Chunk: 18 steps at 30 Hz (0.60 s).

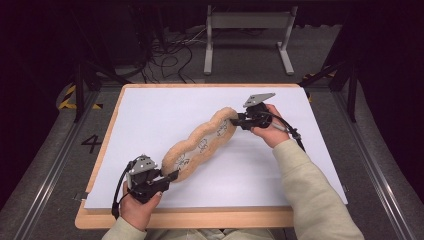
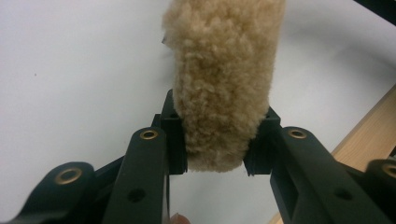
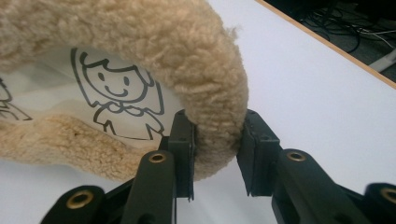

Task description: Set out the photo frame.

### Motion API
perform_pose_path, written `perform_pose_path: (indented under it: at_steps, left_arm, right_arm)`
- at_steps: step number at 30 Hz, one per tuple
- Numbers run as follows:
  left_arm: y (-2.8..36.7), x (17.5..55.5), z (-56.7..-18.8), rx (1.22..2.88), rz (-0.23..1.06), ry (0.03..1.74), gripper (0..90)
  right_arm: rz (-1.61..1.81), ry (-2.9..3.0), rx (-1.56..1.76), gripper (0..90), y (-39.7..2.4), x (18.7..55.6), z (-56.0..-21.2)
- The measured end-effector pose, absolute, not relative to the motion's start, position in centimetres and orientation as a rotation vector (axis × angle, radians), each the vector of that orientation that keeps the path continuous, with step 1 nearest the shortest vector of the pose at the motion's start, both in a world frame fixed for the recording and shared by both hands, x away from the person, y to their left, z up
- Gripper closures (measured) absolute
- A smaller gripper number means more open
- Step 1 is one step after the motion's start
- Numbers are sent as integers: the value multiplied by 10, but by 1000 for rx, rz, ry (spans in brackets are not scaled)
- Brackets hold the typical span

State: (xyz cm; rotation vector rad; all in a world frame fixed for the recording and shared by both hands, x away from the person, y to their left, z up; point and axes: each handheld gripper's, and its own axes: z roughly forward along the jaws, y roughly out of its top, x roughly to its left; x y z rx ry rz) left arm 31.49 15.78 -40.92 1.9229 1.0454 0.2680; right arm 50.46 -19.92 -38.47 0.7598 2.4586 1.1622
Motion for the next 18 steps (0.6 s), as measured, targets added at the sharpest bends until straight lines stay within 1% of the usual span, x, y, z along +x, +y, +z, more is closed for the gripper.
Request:
perform_pose_path:
  at_steps: [6, 8, 10, 15, 18]
  left_arm:
    - [159, 328, -403, 1901, 270, 1047, 670]
    - [159, 333, -401, 1889, 274, 1044, 668]
    - [160, 342, -398, 1880, 297, 1041, 667]
    - [166, 356, -396, 1843, 309, 1047, 665]
    - [171, 365, -391, 1797, 294, 1021, 660]
  right_arm:
    - [1184, 2416, 804, 688, -217, 490, -378]
    - [1161, 2390, 840, 681, -226, 479, -374]
    - [1157, 2367, 854, 678, -230, 471, -372]
    - [1157, 2336, 887, 670, -236, 454, -369]
    - [1124, 2342, 906, 660, -239, 442, -368]
